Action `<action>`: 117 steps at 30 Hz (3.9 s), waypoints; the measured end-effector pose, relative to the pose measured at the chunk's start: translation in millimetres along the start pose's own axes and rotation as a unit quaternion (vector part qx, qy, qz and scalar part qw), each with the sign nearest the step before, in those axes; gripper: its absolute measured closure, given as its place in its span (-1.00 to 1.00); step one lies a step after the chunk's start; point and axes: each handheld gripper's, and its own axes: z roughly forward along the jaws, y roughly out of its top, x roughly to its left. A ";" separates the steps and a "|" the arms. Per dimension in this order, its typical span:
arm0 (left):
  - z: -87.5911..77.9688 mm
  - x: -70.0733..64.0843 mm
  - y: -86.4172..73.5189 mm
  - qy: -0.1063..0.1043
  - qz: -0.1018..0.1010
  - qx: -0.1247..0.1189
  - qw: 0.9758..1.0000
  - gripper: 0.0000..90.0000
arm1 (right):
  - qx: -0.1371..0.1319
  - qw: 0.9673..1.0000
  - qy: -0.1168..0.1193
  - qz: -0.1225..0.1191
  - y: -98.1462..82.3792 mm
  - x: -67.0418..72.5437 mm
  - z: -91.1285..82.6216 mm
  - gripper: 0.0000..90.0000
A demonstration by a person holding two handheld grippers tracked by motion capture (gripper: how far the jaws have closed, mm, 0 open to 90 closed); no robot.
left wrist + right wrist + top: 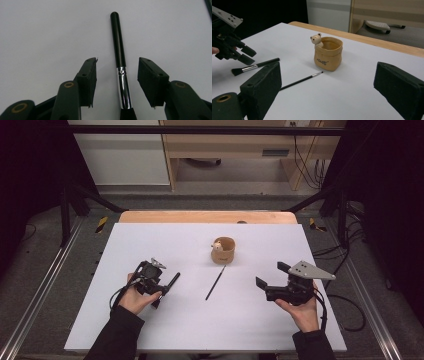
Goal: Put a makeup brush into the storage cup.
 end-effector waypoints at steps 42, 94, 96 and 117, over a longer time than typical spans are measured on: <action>19.1 -7.4 5.8 -0.017 0.042 0.071 0.996 0.74 | 0.013 1.000 0.010 -0.007 -0.9 3.2 5.0 -0.82; -72.2 -63.3 14.8 -0.137 0.178 -0.058 0.973 0.74 | 0.142 0.953 0.030 -0.265 15.8 93.1 36.4 -0.80; -71.7 -66.0 16.9 -0.142 0.184 -0.053 0.971 0.74 | 0.143 0.952 0.030 -0.271 16.0 94.3 36.3 -0.80; -65.7 -87.8 33.1 -0.153 0.225 -0.028 0.962 0.74 | 0.184 0.896 0.055 -0.402 18.0 124.0 43.5 -0.71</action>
